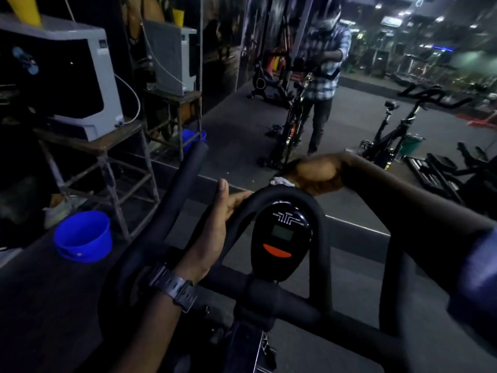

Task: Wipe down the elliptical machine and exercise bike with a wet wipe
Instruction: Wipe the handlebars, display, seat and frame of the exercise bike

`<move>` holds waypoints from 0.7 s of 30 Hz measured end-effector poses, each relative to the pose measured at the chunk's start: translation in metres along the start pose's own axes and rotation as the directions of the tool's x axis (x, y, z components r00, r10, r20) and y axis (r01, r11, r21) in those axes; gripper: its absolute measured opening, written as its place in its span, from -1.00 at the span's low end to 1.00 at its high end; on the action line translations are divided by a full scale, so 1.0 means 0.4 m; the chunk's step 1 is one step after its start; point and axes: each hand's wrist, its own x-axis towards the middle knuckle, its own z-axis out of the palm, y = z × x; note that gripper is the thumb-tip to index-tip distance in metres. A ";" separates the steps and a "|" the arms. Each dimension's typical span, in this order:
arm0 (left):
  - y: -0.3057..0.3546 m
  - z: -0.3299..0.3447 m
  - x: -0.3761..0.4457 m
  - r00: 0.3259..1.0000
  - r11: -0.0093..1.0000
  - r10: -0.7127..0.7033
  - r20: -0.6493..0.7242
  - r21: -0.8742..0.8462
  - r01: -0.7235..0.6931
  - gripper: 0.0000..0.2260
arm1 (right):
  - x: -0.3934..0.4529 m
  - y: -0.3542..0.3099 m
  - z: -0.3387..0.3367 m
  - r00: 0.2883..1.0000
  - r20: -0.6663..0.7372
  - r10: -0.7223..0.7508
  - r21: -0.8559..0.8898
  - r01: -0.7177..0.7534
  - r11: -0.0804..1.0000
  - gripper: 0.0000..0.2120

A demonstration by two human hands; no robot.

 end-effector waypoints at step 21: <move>0.070 0.113 0.071 0.984 0.995 -0.024 0.178 0.096 0.007 -0.13 | -0.118 0.256 0.236 0.990 -0.133 -0.043 0.928 0.140 0.344 -0.67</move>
